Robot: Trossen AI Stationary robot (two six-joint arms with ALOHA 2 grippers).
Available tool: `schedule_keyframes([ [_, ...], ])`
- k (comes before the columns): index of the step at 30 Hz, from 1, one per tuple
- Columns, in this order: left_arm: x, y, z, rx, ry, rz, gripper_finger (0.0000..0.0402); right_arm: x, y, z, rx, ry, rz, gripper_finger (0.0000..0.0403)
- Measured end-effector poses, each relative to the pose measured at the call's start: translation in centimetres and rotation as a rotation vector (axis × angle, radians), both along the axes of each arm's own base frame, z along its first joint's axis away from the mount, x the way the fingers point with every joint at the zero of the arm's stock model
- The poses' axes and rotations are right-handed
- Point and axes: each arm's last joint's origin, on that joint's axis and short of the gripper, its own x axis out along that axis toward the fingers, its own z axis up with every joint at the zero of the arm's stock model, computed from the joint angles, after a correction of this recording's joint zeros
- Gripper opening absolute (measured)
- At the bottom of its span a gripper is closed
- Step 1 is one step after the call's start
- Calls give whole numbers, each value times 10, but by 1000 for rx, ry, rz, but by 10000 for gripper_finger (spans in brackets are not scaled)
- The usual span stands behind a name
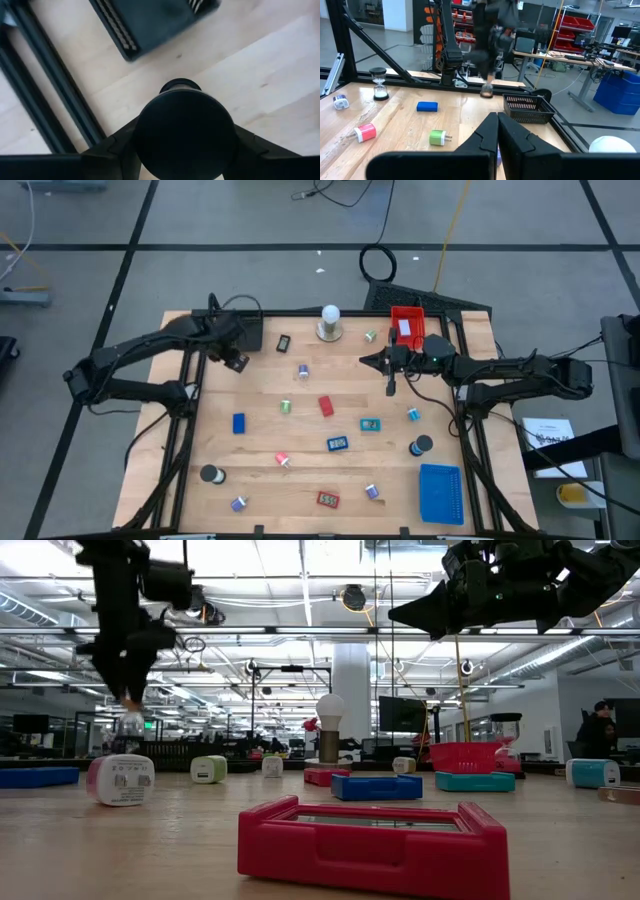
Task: Pick & Place Office items
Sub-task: Put the yellow hourglass into the black bin
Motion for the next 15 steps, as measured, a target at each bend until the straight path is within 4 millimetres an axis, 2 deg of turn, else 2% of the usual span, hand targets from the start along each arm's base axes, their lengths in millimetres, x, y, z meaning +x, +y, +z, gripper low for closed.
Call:
schedule_keyframes([
  [4,6,10,32,61,-88,52,205,0,0,0,0,0,0,0],
  [6,13,22,39,81,-87,48,205,0,0,0,0,0,0,0],
  [11,29,70,35,140,-25,72,206,0,0,-1,2,5,0,0],
  [15,33,107,18,146,39,78,207,0,0,-1,3,8,0,0],
])
